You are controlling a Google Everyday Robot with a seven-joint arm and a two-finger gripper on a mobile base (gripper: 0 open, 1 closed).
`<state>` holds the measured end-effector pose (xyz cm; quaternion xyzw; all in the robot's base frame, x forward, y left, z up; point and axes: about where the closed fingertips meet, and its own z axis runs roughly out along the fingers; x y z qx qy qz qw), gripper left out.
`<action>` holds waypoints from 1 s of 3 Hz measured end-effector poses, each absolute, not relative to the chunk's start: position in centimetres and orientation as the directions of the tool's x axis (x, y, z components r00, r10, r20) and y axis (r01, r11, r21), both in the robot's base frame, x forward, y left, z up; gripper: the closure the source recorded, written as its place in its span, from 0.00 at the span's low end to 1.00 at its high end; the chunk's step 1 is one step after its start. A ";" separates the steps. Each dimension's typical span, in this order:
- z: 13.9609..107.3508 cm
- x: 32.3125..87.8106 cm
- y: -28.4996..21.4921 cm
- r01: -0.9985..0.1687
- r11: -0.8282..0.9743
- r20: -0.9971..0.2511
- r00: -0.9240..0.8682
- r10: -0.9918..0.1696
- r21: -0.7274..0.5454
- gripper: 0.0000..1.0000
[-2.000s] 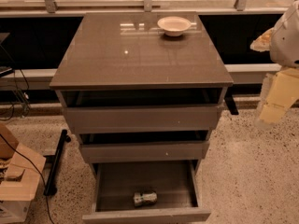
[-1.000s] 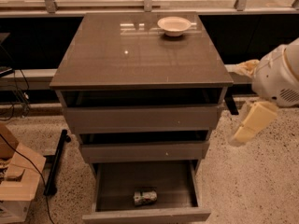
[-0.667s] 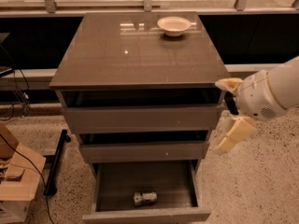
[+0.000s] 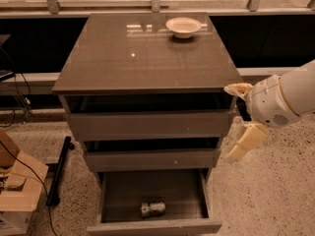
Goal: Pick 7up can from bottom drawer and place on counter
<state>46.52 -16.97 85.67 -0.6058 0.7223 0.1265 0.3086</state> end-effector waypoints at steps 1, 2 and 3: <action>82.1 46.4 -14.2 -0.965 0.213 -0.615 -0.075 -0.785 -0.155 0.00; 75.9 45.5 -11.2 -0.978 0.192 -0.667 -0.086 -0.740 -0.086 0.00; 69.9 44.5 -8.5 -0.986 0.166 -0.715 -0.098 -0.692 -0.026 0.00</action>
Offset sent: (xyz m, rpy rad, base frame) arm -0.0205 0.0915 -0.1780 0.2000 0.1599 0.0928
